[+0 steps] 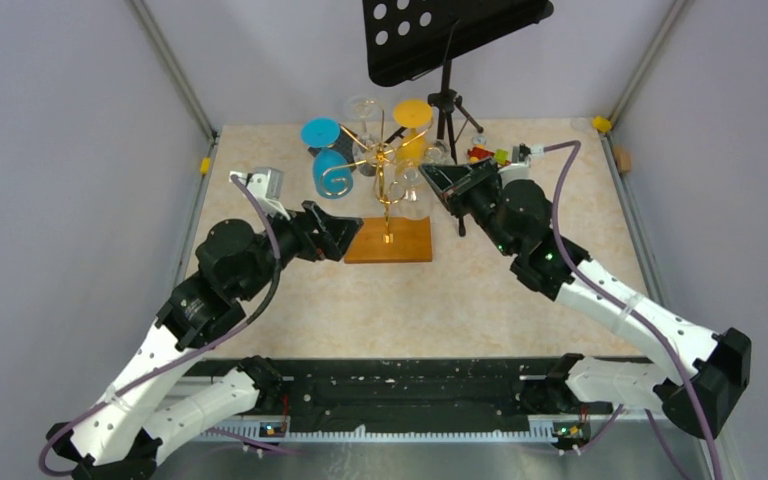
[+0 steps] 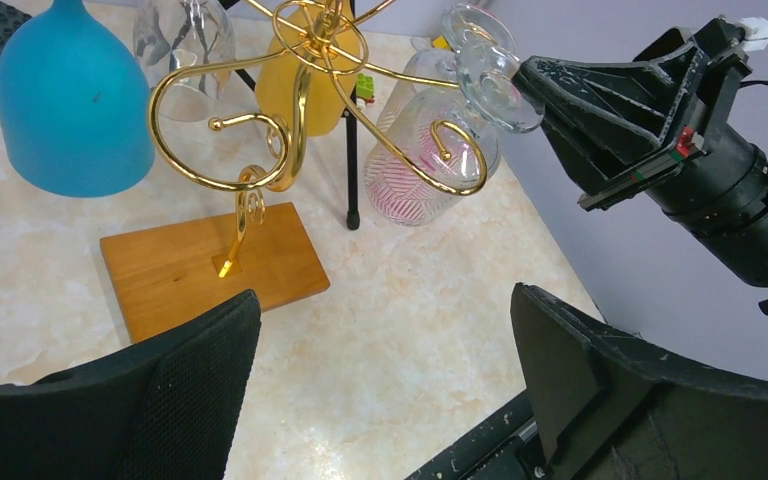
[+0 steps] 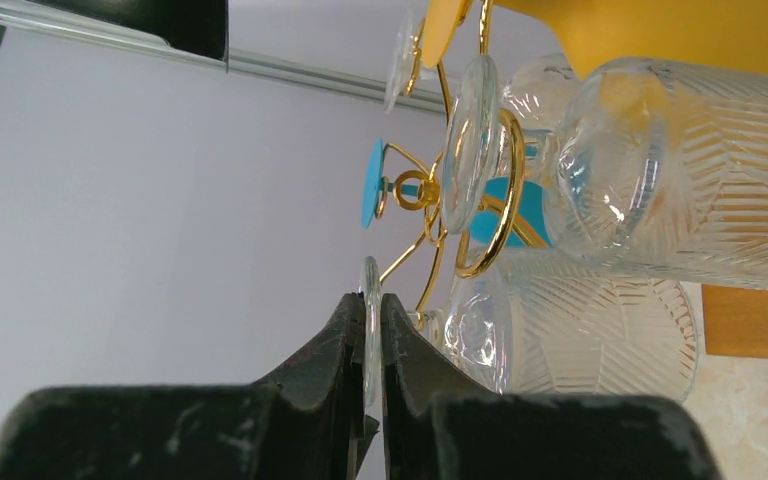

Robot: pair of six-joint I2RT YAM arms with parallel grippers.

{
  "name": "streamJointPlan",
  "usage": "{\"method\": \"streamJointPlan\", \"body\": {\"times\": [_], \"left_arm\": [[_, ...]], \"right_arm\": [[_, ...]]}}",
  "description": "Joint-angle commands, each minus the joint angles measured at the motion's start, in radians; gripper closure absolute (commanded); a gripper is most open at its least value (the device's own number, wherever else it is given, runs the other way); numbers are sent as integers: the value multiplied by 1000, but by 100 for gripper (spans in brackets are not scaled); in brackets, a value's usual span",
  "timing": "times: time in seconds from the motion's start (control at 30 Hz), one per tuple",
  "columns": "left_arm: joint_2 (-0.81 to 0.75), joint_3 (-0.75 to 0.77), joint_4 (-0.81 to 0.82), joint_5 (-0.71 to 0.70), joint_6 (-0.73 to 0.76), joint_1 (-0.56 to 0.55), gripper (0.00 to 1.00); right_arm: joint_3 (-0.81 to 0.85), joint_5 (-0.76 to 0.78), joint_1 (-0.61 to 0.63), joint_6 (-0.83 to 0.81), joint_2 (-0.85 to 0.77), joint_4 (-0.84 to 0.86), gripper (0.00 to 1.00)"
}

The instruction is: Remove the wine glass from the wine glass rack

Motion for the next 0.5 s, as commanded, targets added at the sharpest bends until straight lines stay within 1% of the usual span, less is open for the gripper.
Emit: {"method": "streamJointPlan", "body": {"times": [0.0, 0.2, 0.3, 0.47], "left_arm": [[5, 36, 29, 19, -20, 2, 2], [13, 41, 41, 42, -39, 1, 2], [20, 42, 54, 64, -54, 1, 2], [43, 44, 99, 181, -67, 1, 3]], "right_arm": [[2, 22, 9, 66, -80, 126, 100], [-24, -14, 8, 98, -126, 120, 100], [-61, -21, 7, 102, -159, 149, 100], [-126, -27, 9, 108, -220, 147, 100]]}}
